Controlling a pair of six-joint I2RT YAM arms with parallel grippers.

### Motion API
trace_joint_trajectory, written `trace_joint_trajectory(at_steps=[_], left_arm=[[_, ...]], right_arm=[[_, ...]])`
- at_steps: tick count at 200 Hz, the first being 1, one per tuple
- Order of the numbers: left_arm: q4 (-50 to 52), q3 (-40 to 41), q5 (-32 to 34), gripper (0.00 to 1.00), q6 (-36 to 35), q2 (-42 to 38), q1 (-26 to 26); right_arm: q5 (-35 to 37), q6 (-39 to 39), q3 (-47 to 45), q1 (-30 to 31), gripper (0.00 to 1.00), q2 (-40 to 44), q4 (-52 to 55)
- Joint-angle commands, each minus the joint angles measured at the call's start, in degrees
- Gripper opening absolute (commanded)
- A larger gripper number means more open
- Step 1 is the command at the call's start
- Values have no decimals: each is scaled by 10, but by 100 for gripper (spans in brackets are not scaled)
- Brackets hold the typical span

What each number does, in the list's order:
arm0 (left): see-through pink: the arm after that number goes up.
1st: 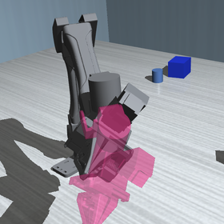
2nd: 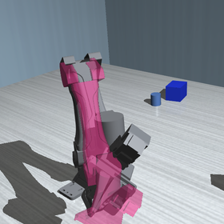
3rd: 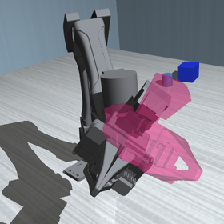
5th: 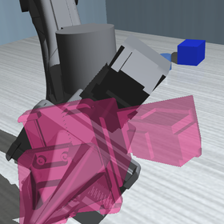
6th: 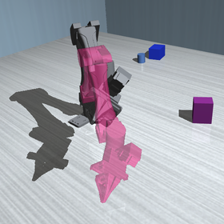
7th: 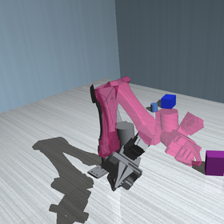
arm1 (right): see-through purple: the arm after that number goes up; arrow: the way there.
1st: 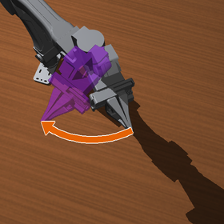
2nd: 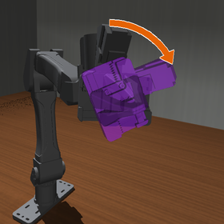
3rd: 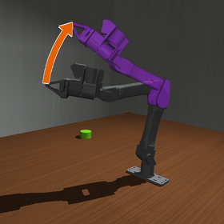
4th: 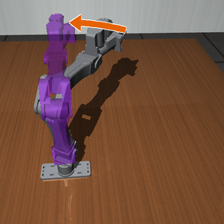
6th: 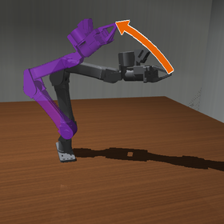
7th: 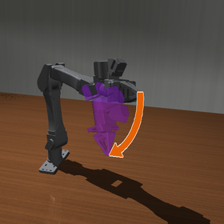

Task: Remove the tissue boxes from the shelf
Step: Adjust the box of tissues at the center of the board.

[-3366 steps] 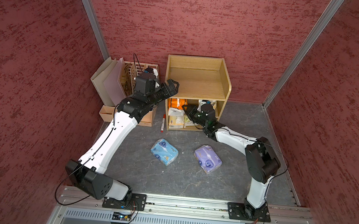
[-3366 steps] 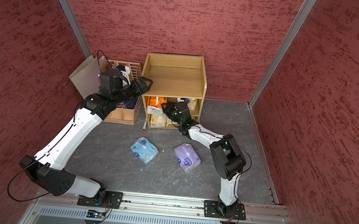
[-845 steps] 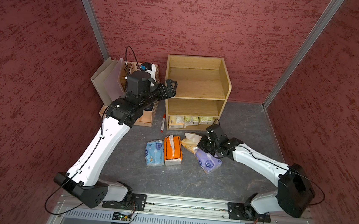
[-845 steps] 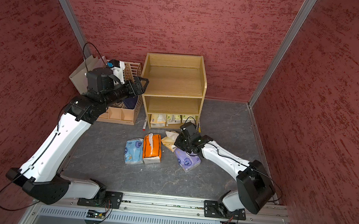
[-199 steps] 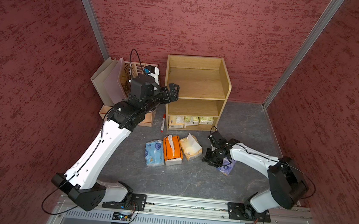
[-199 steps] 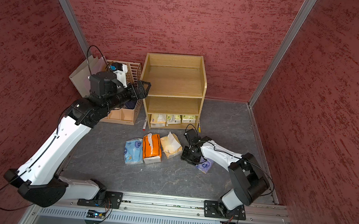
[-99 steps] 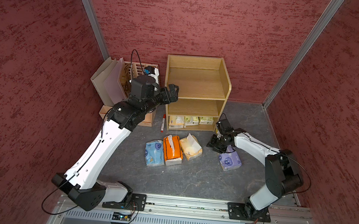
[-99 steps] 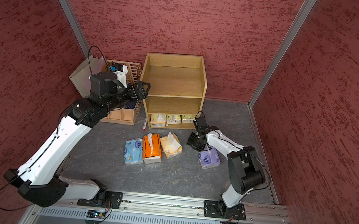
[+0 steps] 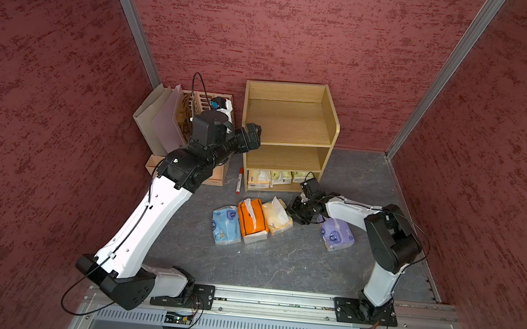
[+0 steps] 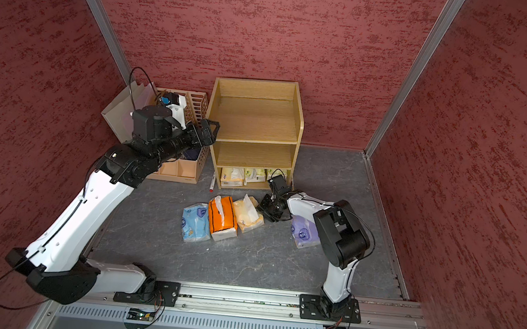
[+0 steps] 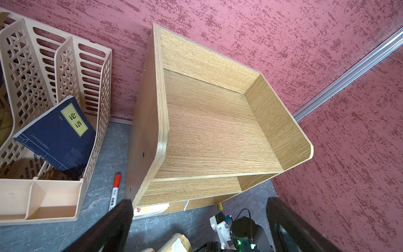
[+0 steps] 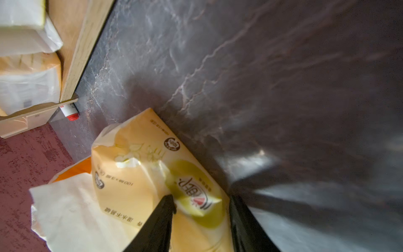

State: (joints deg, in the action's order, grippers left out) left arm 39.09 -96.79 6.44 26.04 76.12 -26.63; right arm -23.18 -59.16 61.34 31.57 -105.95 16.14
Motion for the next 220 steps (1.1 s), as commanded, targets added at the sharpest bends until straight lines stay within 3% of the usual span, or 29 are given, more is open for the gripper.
trace_joint_trajectory(at_steps=[1,88,123,152,191,220], left_arm=[[6,-9,9,100,-12,-8,4],[2,-4,5,100,-9,-5,5],[1,-12,-1,100,-9,6,9],[14,-38,-12,100,-13,23,10],[29,-66,-29,100,-28,38,18],[18,-81,-133,100,15,56,82]], right_arm=[[-10,-52,3,18,42,-2,-52],[-12,-148,10,89,41,-12,-107],[-18,-187,-27,104,41,-10,-226],[43,-200,-90,103,42,41,-340],[123,-194,-111,103,44,78,-401],[163,-186,-74,102,44,59,-391]])
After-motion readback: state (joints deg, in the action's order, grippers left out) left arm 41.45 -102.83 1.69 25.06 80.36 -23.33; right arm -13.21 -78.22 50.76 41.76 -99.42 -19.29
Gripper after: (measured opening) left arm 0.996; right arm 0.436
